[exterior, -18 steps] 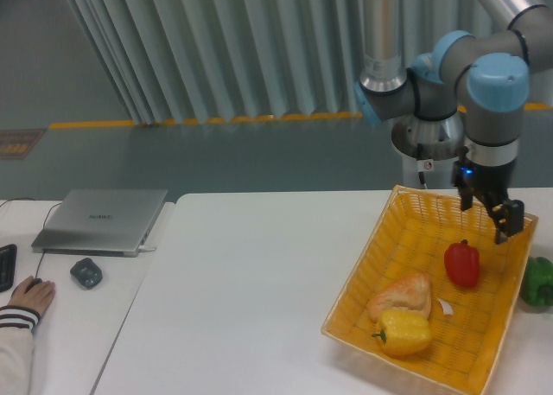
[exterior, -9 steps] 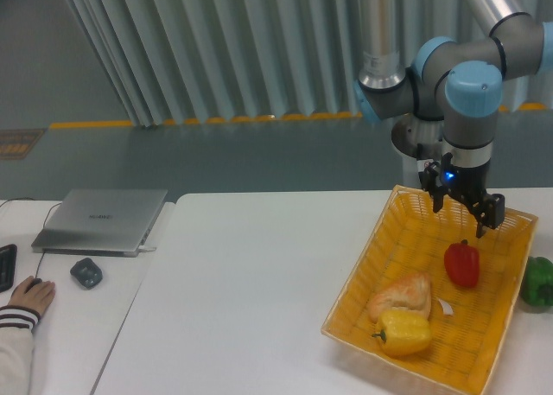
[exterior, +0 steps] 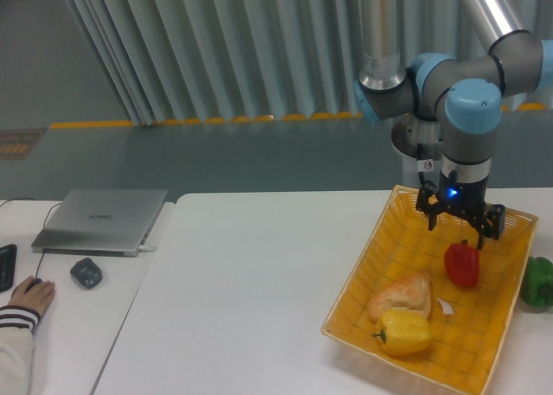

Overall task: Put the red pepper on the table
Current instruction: 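Move the open gripper over the red bell pepper in the basket, then lower the gripper onto the red pepper and close on it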

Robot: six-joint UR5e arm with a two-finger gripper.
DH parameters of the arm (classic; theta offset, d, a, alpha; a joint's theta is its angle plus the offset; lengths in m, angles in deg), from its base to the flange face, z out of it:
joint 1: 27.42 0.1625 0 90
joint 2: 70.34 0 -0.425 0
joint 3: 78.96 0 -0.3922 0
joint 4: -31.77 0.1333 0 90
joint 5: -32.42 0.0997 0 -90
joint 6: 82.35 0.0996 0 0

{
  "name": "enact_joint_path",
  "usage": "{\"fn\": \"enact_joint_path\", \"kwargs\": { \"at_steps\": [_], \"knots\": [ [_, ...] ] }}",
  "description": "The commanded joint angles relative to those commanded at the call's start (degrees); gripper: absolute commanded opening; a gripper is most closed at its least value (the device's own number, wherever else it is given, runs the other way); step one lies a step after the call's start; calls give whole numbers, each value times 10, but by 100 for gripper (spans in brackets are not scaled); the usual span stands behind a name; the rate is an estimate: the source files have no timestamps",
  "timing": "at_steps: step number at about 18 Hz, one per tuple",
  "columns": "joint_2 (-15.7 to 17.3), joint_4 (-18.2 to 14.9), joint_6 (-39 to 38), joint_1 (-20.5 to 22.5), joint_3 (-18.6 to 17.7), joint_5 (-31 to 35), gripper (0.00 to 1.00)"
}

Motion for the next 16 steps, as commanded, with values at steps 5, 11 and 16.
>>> {"fn": "enact_joint_path", "kwargs": {
  "at_steps": [5,11,16],
  "knots": [
    [-7,15,-1,2,-10,3,100],
    [-16,33,-1,4,-18,4,100],
    [-23,46,-1,4,-24,5,100]
  ]
}}
